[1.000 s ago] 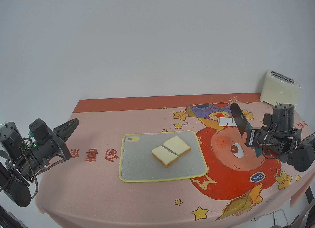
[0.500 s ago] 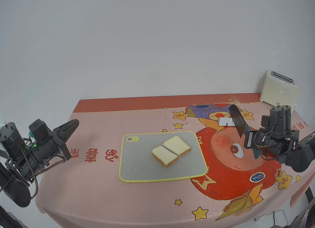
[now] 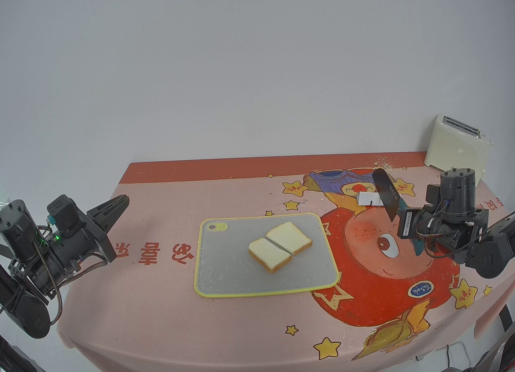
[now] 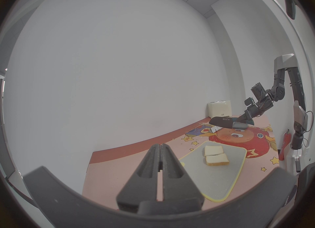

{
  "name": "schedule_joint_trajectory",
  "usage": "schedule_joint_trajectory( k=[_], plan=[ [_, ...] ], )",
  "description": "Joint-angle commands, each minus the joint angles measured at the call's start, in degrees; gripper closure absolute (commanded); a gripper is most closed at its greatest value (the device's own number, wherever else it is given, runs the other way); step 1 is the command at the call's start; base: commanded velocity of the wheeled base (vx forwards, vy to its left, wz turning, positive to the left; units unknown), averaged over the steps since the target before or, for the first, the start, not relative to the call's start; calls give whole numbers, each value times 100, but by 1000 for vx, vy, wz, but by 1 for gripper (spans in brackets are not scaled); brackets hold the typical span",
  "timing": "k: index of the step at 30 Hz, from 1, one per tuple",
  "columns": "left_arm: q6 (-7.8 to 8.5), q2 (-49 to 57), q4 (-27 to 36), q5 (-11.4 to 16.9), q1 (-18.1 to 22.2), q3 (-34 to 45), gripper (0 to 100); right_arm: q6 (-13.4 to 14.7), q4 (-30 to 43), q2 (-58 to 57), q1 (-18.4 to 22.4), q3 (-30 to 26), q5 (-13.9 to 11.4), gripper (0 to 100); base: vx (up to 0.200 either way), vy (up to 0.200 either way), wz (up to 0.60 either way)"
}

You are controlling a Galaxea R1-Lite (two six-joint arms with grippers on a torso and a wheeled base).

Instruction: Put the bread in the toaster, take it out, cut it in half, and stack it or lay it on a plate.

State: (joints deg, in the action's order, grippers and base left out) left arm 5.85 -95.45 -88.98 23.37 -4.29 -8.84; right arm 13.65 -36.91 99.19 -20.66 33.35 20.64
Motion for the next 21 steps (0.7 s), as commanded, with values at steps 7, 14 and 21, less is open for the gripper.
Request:
schedule_joint_trajectory(
  k=[7,14,21],
  plan=[
    [21,-17,-102,1,-2,22,100,-3,0,-5,54,13,2,100,0,0,0],
    [21,-8,-102,1,-2,22,100,6,9,21,54,-22,2,100,0,0,0],
    [21,-8,-102,1,-2,22,100,-3,9,30,54,-22,2,100,0,0,0]
  ],
)
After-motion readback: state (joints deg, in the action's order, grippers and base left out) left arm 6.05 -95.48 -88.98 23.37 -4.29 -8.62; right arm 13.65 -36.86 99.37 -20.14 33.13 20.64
